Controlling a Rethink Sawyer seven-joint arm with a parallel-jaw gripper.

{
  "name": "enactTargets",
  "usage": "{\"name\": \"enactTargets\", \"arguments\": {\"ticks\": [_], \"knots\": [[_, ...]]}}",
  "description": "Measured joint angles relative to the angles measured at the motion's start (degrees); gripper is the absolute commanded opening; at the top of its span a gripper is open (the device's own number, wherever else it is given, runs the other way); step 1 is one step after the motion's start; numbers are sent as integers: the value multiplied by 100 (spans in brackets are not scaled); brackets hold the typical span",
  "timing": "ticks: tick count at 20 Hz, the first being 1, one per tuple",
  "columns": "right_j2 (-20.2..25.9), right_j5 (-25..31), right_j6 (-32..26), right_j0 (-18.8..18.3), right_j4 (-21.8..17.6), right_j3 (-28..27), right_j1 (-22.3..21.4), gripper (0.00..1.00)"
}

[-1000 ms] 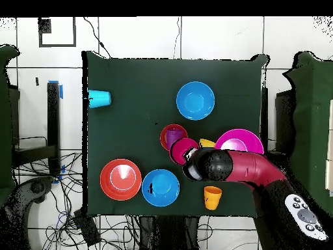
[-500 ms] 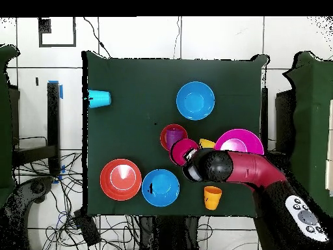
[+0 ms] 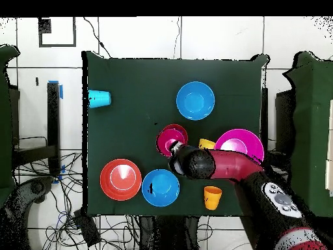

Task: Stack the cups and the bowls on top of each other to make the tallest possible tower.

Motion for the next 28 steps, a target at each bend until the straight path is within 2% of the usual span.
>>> {"name": "enactTargets", "arguments": {"ticks": [2,4,5,7,8,12,15,16,22,23,28], "knots": [[-80,-682,53,453,235,-2,185,0],[-142,-942,91,704,392,-2,257,0],[-248,-1291,160,1096,651,-2,350,0],[-340,-1515,229,1395,860,1,420,0],[-437,-1786,321,1754,1110,1,518,0],[-487,-2060,392,2044,1314,1,674,0],[-632,-2314,394,2149,1377,-1,972,0],[-814,-2385,394,2175,1380,-3,1111,100],[-1378,-2449,396,2404,1369,-46,1274,100],[-1533,-2447,396,2525,1307,-117,1273,100],[-1665,-2428,396,2672,952,-246,1270,100]]}}
